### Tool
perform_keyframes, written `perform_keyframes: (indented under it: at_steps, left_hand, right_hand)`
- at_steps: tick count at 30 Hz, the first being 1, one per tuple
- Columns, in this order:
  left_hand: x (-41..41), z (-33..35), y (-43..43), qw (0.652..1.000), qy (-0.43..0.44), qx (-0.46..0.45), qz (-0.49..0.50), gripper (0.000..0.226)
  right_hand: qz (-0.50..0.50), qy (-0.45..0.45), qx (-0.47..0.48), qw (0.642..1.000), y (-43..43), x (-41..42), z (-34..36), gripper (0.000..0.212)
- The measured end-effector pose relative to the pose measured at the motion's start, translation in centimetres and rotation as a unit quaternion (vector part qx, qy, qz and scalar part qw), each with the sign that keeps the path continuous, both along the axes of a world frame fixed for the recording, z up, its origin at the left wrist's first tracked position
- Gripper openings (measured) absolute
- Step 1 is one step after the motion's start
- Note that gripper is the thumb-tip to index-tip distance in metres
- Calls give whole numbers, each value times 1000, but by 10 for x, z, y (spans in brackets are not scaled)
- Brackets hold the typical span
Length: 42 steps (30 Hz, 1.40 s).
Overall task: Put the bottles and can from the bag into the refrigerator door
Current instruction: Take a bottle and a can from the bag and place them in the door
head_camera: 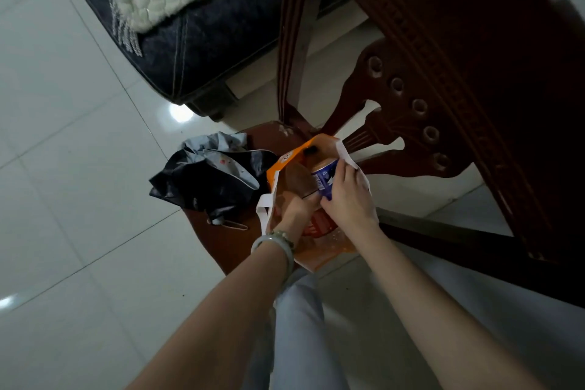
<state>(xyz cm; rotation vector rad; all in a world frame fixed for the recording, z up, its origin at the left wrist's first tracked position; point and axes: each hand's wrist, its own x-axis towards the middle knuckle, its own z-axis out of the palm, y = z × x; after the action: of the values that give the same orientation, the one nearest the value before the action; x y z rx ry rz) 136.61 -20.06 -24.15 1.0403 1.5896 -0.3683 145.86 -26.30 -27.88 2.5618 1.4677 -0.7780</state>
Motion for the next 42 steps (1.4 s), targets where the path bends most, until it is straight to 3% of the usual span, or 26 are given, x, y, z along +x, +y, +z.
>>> perform_keyframes:
  at_steps: [5,12,15,18,21,32,35,42]
  left_hand:
    - [-3,-4,-4,1000,-12,-8,28,49]
    - [-9,24,-22,994,-9,47,-95,30]
    - [-12,36,-27,984,-28,145,-98,44]
    - [-17,46,-29,972,-90,202,-82,60]
    - [-24,61,-26,956,-143,235,-100,62]
    - [-95,158,-50,868,-301,323,-227,68]
    - [-117,175,-66,832,-340,341,-276,78]
    - [-156,202,-113,767,-401,353,-355,71]
  right_hand:
    - [-5,19,8,1000,-4,1,-3,88]
    - [-50,47,59,996,-19,-6,10,95]
    - [-110,65,103,986,-27,-5,32,99]
    - [-170,91,154,969,-38,-6,62,96]
    - [-221,118,222,942,-51,-13,96,97]
    - [-247,53,408,877,-114,-90,207,96]
    - [-258,21,432,864,-139,-120,230,94]
    - [-300,-25,447,842,-210,-184,262,93]
